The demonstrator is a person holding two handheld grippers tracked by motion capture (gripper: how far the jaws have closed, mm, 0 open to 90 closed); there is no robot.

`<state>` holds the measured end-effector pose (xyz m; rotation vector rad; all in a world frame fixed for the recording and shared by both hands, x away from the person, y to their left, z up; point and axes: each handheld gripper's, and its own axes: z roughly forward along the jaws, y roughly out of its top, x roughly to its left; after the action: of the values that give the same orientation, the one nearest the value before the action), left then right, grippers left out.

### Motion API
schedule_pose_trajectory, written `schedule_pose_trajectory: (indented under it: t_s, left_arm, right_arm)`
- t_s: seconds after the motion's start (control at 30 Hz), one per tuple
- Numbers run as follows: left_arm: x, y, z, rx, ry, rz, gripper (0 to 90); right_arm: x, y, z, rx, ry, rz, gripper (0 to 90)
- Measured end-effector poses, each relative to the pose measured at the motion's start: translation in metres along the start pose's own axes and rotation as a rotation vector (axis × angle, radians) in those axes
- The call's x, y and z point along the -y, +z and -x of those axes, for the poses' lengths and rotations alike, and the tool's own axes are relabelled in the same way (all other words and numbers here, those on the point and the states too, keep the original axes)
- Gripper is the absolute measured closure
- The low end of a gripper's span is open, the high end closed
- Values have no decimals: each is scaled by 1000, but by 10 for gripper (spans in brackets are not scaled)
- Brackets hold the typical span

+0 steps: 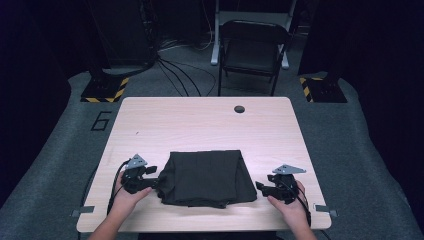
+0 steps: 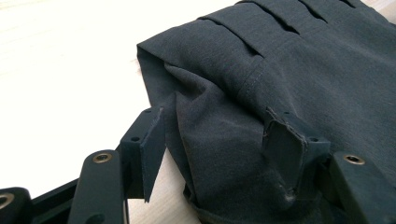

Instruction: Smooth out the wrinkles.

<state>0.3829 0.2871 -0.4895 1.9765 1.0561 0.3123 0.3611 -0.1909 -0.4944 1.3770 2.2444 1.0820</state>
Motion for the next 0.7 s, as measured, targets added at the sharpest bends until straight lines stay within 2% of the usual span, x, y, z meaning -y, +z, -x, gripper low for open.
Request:
schedule_pose_trajectory:
  t_s: [0.1, 0.13, 0.17, 0.23, 0.3, 0.63, 0.7]
  left_arm:
    - [-1, 2, 0, 8, 3, -8, 391]
    - [-1, 3, 0, 10, 15, -14, 391]
    - [-1, 4, 1, 5, 4, -6, 391]
    - [-1, 5, 1, 8, 19, -21, 390]
    - [-2, 6, 1, 8, 14, -23, 391]
    - [-5, 10, 1, 11, 1, -11, 391]
    - [-6, 11, 1, 15, 13, -12, 391]
  right_arm:
    - [2, -1, 2, 11, -12, -1, 396]
    - [3, -2, 2, 14, -1, 1, 396]
    - [3, -2, 3, 15, -5, 2, 396]
    - [4, -3, 5, 21, -3, 7, 397]
    - [5, -4, 6, 27, 15, 15, 397]
    - [10, -10, 9, 46, 16, 31, 400]
    - [11, -12, 10, 47, 23, 24, 400]
